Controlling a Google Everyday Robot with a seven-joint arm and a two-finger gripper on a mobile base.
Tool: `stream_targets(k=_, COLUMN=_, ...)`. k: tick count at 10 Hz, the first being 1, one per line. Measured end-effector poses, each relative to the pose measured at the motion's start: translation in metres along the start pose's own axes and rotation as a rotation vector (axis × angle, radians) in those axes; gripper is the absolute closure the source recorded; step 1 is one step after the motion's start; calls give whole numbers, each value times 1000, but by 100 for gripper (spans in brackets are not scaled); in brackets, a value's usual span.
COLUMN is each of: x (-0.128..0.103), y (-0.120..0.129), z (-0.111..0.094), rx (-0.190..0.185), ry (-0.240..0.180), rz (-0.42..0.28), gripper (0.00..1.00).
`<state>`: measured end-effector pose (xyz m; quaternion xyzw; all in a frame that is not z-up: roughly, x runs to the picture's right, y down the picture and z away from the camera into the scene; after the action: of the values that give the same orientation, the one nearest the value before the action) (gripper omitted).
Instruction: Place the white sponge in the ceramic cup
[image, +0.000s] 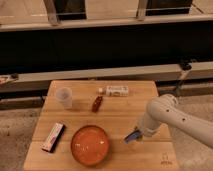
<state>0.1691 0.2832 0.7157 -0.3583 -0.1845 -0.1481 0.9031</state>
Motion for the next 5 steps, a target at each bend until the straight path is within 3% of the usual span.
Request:
stream_targets(k=2, x=-8, y=-10, z=-14, rx=10, ry=15, rz=-12, gripper=97)
stream_targets(k=5, x=-37, y=-43, z=-38, rx=32, ry=22, rz=-23, gripper=97)
